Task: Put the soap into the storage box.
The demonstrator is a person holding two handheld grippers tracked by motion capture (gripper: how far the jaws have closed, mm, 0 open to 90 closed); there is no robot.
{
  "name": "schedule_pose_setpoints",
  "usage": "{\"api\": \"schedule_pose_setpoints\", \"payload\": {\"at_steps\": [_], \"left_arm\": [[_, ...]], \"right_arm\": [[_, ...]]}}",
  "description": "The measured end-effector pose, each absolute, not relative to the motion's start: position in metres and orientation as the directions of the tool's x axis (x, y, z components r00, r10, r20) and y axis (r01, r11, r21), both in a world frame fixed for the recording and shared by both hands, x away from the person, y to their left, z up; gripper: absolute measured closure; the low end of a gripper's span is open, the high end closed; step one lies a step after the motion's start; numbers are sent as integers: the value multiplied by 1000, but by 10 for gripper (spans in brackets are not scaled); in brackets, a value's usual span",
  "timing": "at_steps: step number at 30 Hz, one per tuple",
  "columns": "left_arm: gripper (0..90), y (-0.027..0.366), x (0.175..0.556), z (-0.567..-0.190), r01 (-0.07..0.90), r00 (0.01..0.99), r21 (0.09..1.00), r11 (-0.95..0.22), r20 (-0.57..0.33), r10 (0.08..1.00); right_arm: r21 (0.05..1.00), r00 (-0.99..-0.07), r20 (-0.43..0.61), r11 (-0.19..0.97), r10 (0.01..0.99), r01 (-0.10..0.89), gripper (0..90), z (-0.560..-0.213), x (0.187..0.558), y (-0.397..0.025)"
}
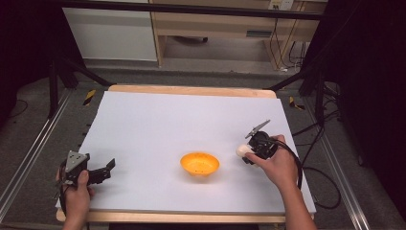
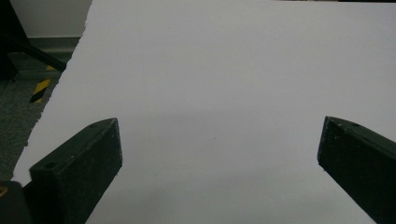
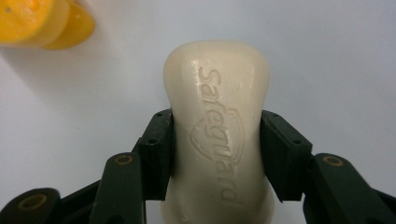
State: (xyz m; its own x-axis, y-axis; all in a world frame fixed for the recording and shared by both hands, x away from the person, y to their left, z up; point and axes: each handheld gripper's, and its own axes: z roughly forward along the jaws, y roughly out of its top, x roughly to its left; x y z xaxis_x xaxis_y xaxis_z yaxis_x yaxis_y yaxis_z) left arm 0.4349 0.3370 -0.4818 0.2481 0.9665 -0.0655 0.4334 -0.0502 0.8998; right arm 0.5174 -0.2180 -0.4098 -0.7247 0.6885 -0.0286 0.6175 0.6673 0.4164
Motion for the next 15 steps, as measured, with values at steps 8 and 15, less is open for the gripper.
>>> {"api": "schedule_pose_setpoints", "payload": {"at_steps": [8,15], "left_arm": [[0,337,435,-482,433,248,900,-51,-65,967],[0,337,435,-482,434,249,900,-50,-67,966]], "right_arm": [[454,-750,-24,675,661,582,495,-395,515,-208],[464,-780,-17,696,626,548,495,-388,515,-194]]}}
